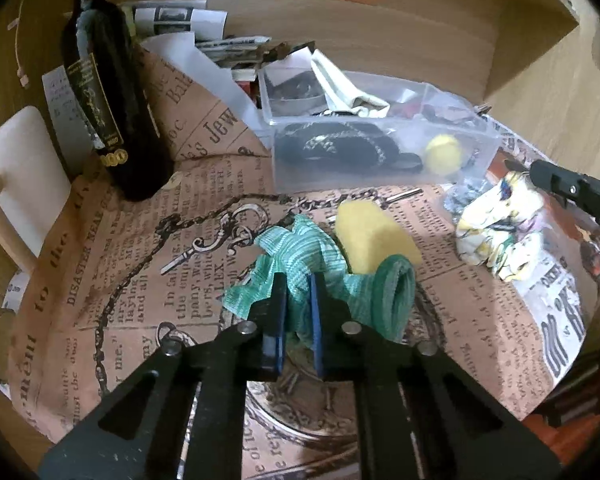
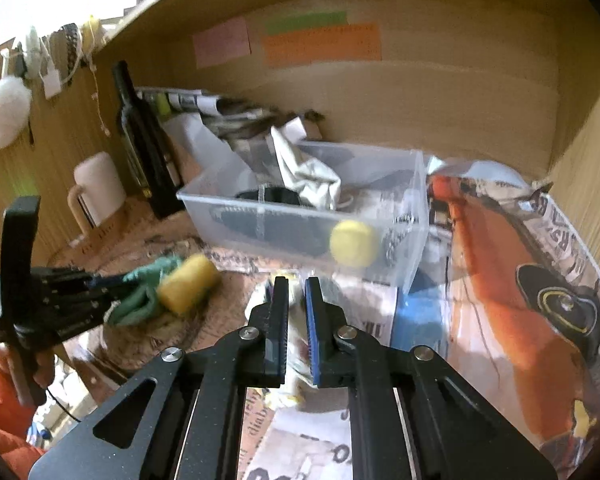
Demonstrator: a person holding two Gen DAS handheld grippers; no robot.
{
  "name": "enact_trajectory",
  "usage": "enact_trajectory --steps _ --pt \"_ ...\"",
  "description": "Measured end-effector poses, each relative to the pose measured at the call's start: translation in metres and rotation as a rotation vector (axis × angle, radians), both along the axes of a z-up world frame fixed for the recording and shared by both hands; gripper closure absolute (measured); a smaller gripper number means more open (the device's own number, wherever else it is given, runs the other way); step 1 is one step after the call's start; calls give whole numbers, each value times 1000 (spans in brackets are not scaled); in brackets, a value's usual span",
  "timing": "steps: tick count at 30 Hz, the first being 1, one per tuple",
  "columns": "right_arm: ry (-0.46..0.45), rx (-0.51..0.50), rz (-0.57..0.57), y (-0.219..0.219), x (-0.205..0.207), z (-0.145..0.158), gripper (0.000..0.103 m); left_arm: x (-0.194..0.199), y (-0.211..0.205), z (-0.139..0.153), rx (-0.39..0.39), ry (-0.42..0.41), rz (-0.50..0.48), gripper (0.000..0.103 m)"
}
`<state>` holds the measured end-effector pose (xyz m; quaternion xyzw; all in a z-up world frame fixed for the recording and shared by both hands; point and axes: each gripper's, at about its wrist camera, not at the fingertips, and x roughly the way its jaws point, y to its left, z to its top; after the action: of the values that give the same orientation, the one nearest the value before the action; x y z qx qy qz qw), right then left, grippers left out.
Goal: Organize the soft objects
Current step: 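Carry both items into the clear bin and open both tools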
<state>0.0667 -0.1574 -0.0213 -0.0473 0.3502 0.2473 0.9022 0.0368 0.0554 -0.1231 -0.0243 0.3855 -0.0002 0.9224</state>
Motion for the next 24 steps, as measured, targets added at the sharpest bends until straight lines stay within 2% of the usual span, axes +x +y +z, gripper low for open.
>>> enact_trajectory --steps 5,9,10,11,13,18,19,20,21,24 --pt "-40 -4 -7 0 -3 11 95 -6 1 22 6 -68 14 94" --pt "-33 -46 -28 -1 -3 5 93 -10 3 39 12 -122 18 94" --pt "-7 -58 -31 -1 -1 1 83 -10 4 42 11 -130 17 93" --pt "13 -59 -32 -3 1 -3 67 -10 4 45 9 -139 16 93" --pt "46 -51 -46 -7 5 -13 59 -11 4 48 8 -151 14 93" --pt "111 -64 -15 -5 9 -30 61 -13 3 51 8 -160 11 93" --pt "108 -73 -8 -3 9 -32 68 -14 3 51 7 -161 11 93" --pt "110 -79 -1 -1 9 -34 82 -14 3 51 6 -162 12 93" --pt "120 -86 2 0 10 -36 88 -15 3 51 5 -162 12 93" --pt "96 -87 5 2 8 -36 93 -15 4 52 4 -166 14 93"
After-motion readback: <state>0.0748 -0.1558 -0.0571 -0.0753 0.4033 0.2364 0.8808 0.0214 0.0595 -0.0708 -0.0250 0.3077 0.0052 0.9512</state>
